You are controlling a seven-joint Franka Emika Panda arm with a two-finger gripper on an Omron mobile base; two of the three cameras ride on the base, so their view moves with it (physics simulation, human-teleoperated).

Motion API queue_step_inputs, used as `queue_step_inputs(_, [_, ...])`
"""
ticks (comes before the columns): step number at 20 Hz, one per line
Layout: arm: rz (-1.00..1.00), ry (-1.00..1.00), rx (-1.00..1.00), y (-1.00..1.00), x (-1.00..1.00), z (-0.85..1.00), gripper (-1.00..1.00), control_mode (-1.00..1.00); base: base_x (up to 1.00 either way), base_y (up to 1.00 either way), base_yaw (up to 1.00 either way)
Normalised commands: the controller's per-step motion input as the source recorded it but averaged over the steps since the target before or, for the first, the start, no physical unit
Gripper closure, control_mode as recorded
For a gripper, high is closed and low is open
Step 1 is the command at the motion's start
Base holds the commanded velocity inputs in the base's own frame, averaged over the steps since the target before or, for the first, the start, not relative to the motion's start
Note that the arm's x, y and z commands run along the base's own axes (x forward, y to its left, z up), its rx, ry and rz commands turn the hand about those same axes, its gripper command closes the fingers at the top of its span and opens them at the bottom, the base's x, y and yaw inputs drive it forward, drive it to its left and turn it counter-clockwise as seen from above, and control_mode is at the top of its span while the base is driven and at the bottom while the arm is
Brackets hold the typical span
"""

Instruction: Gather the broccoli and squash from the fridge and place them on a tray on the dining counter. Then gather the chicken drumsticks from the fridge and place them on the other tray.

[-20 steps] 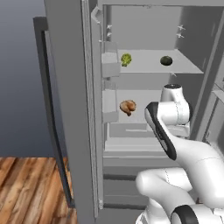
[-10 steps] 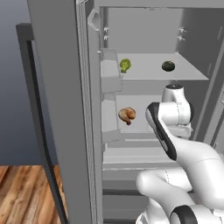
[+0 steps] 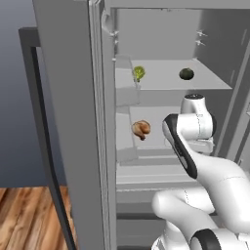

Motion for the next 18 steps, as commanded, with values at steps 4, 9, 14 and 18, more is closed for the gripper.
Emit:
queue_step_inputs(4, [0.00, 0.00, 0.00, 0.00, 0.00, 0.00, -1.00, 1.00, 0.82, 0.13, -0.21])
queue_step_inputs(9, [0.01, -0.01, 0.02, 0.03, 0.40, 0.01, -1.00, -1.00, 0.55, 0.07, -0.11])
queue_step_inputs(14, [0.26, -0.16, 0.13, 0.19, 0.97, 0.05, -1.00, -1.00, 0.00, 0.00, 0.00])
queue_step_inputs(18, [0.22, -0.10, 0.04, 0.42, 0.71, 0.09, -1.00, -1.00, 0.00, 0.00, 0.00])
